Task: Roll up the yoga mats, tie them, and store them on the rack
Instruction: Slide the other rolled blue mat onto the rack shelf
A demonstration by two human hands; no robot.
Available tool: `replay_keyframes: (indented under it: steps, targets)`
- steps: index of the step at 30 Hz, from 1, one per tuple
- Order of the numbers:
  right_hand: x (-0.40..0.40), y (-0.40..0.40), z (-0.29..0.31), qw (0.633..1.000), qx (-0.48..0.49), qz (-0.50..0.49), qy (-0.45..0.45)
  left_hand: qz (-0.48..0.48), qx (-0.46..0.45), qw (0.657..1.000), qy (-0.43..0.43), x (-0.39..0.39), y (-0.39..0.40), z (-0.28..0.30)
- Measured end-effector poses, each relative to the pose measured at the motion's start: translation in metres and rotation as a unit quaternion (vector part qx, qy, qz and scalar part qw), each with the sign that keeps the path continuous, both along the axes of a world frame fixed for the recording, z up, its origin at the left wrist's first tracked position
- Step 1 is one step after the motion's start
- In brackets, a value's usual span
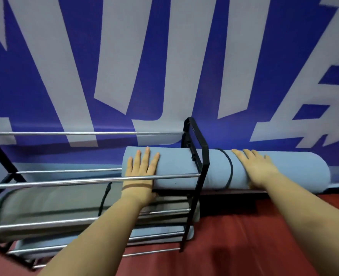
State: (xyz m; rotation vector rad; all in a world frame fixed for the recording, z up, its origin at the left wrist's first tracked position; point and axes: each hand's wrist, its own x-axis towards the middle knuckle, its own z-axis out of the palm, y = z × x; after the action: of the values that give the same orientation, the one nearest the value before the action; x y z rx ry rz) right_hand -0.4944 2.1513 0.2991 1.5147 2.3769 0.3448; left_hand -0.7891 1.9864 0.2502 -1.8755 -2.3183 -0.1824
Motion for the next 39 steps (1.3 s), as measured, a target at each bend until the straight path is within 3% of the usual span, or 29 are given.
replay_keyframes:
  steps: [6, 10, 17, 20, 23, 26, 29, 31, 34, 37, 39]
  targets:
    - [-0.007, -0.031, -0.001, 0.999, 0.012, -0.037, 0.006, 0.083, -0.065, 0.994, 0.005, 0.002, 0.019, -0.003]
    - [-0.017, -0.044, -0.008, 0.998, 0.022, -0.061, 0.01, 0.059, -0.066, 0.995, 0.038, 0.006, 0.023, -0.006]
    - [-0.022, -0.035, -0.002, 0.998, 0.047, -0.023, 0.032, 0.044, -0.06, 0.997, 0.001, 0.003, 0.018, -0.003]
    - [-0.044, -0.034, -0.003, 0.995, 0.073, 0.029, 0.069, 0.07, -0.012, 0.997, -0.035, -0.014, 0.001, -0.012]
    - [-0.067, -0.043, -0.012, 0.991, 0.068, 0.07, 0.094, 0.048, 0.049, 0.998, -0.007, -0.048, -0.018, -0.023]
    - [-0.073, -0.048, -0.03, 0.971, 0.1, 0.134, 0.171, 0.057, 0.05, 0.997, 0.033, -0.075, -0.036, -0.02]
    - [-0.069, -0.063, -0.046, 0.908, 0.156, 0.223, 0.319, 0.077, 0.025, 0.996, 0.026, -0.09, -0.047, -0.021]
    - [-0.061, -0.085, -0.053, 0.872, 0.207, 0.223, 0.384, 0.076, -0.007, 0.997, 0.014, -0.09, -0.048, -0.019]
    - [-0.046, -0.116, -0.06, 0.858, 0.232, 0.193, 0.415, 0.096, -0.038, 0.995, -0.014, -0.082, -0.041, -0.004]
    - [-0.063, -0.137, -0.061, 0.855, 0.169, 0.263, 0.415, 0.106, -0.073, 0.991, -0.018, -0.085, -0.034, -0.001]
    - [-0.088, -0.145, -0.064, 0.866, 0.121, 0.318, 0.368, 0.108, -0.082, 0.99, -0.025, -0.088, -0.035, -0.002]
